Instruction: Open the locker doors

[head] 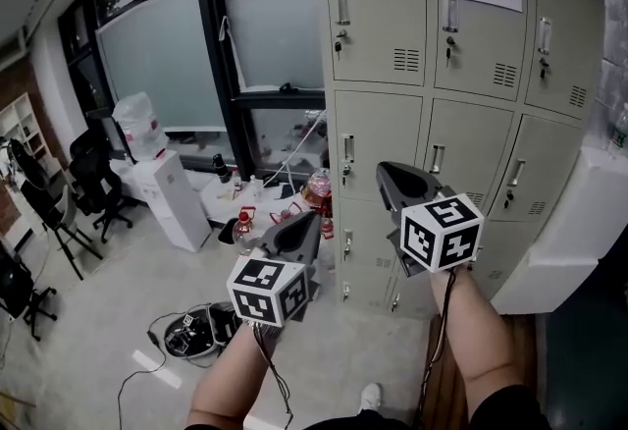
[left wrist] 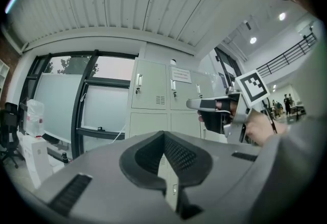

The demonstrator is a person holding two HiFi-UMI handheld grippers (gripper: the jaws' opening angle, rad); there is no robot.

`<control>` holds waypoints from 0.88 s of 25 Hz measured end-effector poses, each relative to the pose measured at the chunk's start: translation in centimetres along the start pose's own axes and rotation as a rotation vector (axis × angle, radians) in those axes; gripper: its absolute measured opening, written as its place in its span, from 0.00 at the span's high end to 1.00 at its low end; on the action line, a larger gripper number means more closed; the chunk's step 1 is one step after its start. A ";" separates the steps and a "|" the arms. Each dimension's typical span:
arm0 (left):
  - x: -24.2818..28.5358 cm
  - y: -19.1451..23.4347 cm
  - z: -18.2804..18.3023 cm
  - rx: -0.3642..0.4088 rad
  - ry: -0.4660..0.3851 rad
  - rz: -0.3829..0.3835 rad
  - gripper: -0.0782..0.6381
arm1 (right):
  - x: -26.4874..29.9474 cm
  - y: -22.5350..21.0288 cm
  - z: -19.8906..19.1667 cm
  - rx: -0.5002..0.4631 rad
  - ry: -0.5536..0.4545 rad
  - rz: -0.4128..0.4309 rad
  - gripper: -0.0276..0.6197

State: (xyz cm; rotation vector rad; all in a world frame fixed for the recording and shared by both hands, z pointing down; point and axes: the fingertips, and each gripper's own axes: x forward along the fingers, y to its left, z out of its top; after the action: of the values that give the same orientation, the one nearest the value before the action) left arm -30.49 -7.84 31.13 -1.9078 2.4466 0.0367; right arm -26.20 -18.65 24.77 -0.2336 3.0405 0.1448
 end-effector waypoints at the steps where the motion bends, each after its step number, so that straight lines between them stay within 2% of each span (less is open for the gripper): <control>1: 1.2 0.3 0.3 0.001 -0.006 -0.001 0.89 | 0.9 -0.8 0.3 -0.007 -0.003 0.001 0.96; 12: 13.7 3.3 3.1 -0.015 -0.061 -0.031 0.89 | 9.8 -9.1 3.8 -0.097 -0.052 0.027 0.96; 22: 21.5 6.1 5.3 0.003 -0.096 -0.018 0.89 | 16.3 -14.0 7.7 -0.137 -0.096 0.053 0.96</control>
State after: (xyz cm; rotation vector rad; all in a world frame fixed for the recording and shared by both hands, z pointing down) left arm -41.59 -26.95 24.82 -1.8800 2.3662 0.1214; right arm -39.48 -34.07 14.34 -0.1514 2.9452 0.3583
